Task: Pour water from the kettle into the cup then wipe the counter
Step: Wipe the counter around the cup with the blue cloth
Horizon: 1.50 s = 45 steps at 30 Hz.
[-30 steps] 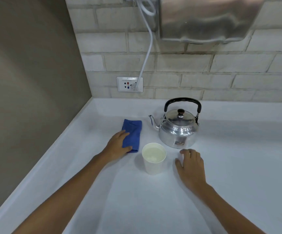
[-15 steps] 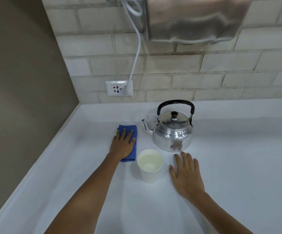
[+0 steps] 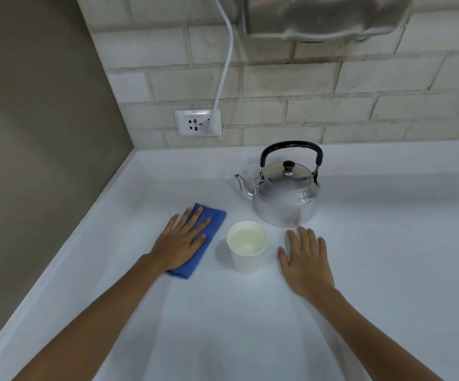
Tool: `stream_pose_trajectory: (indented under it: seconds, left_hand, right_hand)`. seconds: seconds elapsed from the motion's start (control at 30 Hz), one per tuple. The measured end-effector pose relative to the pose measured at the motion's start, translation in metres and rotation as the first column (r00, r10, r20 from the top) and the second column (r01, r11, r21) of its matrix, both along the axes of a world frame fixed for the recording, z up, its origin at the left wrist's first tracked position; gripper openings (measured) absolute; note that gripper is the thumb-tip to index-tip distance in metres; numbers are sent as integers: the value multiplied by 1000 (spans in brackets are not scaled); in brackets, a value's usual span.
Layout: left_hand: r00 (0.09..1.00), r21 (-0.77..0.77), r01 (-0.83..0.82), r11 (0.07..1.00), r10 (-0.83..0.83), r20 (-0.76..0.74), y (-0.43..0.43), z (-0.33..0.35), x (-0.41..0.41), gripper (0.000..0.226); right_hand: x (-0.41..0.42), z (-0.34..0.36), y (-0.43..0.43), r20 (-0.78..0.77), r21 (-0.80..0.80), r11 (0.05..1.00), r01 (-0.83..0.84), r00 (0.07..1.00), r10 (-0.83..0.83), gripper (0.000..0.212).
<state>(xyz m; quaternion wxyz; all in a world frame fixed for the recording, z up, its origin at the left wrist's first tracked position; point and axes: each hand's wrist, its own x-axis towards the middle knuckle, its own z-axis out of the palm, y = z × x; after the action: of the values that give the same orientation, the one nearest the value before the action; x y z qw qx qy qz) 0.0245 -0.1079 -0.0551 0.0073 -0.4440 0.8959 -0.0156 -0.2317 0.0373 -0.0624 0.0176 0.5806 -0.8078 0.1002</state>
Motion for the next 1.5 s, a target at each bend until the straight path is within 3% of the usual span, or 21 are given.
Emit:
stream_pose_trajectory:
  seconds: [0.17,0.4,0.53,0.7,0.97,1.1,1.2,1.33,1.4,1.5]
  left_hand:
    - [980,135,-144,980,160,-119,15,-2,-47,53]
    - [966,108,-59,992,84,-243,97,-11,24,52]
    - [947,150,-244,958,269,-176,97,-2,65,53]
    - [882,123,-425,897,441,-167,116,-1,22,54]
    - [940,90,-297,951,308,-149,257,1,-65,54]
    - [979,84,-173,981,181,-96,270,10,-96,50]
    - [987,42,-118,992,122,-109,259,15,-73,48]
    - [972,5,-203,979,202,-118,225,7,-10,49]
    - [952,108,-291,951,299,-67,210,6,18,57]
    - [923,111,-375,920,381,-43,208,0,16,71]
  right_hand:
    - [-3,-1,0,-12,-14,1000,-19,1000,18,67]
    - [-7,-7,-2,-4,-29,999,-37,999,37,49]
    - [-6,-7,-1,2,-22,999,-38,999,38,48]
    - [-4,-5,0,9,-15,999,-42,999,42,48]
    - [-3,-8,-1,15,-6,999,-48,999,48,51]
    - [-7,-9,-1,20,-13,999,-53,998,53,52]
    - [-9,-8,0,35,-20,998,-55,998,56,52]
    - [-8,-7,1,34,-34,998,-54,998,55,50]
    - [-7,-6,2,25,-31,998,-52,998,53,49]
    - [-6,-6,1,21,-25,998,-52,998,53,49]
